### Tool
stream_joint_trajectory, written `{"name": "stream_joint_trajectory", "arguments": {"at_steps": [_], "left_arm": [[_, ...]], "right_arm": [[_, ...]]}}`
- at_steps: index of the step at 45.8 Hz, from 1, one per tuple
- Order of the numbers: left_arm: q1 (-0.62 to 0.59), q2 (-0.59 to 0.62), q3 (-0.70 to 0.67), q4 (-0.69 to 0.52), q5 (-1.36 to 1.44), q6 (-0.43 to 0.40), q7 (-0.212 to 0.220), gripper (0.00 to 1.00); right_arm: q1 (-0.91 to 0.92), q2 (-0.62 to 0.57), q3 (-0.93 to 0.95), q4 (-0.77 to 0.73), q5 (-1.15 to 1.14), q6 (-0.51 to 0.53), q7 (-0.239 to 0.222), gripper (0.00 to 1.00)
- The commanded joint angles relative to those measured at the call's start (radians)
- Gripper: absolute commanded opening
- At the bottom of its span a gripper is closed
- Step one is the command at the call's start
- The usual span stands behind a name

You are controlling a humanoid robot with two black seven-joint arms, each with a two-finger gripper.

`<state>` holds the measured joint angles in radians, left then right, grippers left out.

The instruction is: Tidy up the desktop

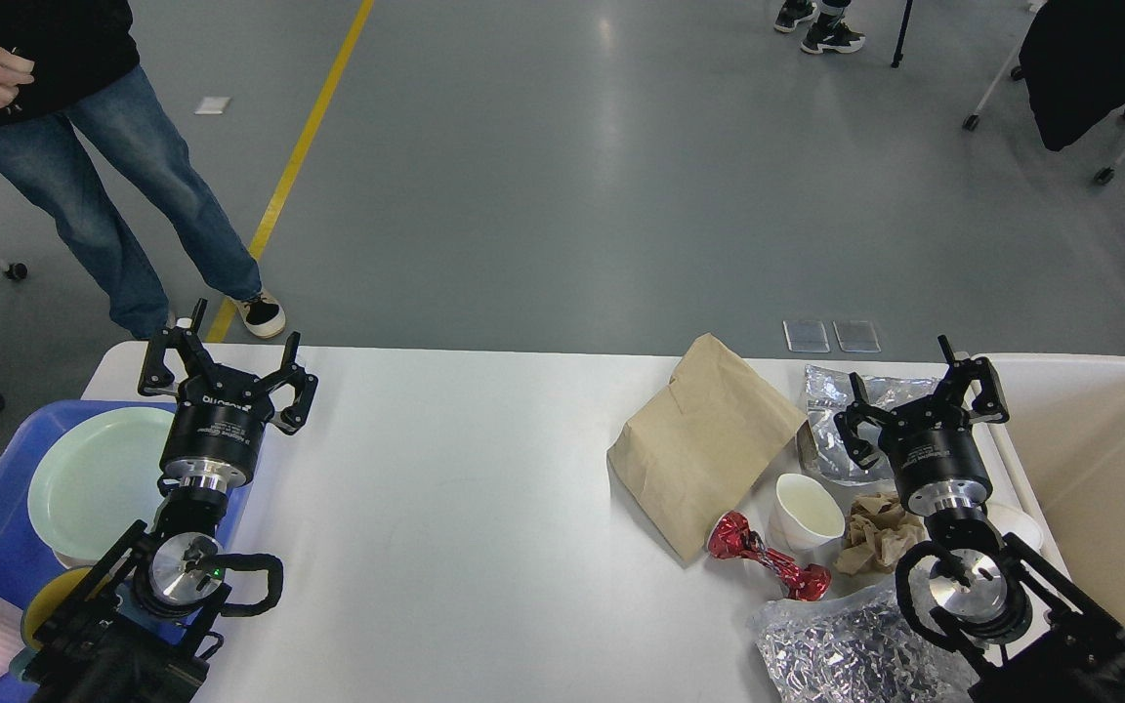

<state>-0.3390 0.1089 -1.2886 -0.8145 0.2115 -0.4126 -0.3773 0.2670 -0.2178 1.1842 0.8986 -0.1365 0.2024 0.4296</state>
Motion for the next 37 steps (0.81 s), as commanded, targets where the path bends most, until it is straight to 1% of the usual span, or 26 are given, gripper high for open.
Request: {"name": "stream_joint_trajectory", "arguments": {"at_steps": [1,26,29,37], "left_arm": [[0.000,0.000,-0.001,0.000,0.000,0.000,0.000,0.96],[0.000,0.002,-0.002,0.000,0.000,0.000,0.000,0.96],[0.000,0.002,-0.001,0.000,0.000,0.000,0.000,0.96],[0.000,0.002,-0.002,0.000,0.000,0.000,0.000,0.96]], "right_arm": [[0.000,0.000,0.000,0.000,0.000,0.000,0.000,1.00],[0.001,-0.002,-0.003,-0.003,0.000,0.000,0.000,1.00],[0.003,0.000,0.003,-0.006,0.000,0.000,-0.006,1.00],[0.090,-0.015,0.017,-0.018,0.011,-0.018,-0.012,1.00]]}}
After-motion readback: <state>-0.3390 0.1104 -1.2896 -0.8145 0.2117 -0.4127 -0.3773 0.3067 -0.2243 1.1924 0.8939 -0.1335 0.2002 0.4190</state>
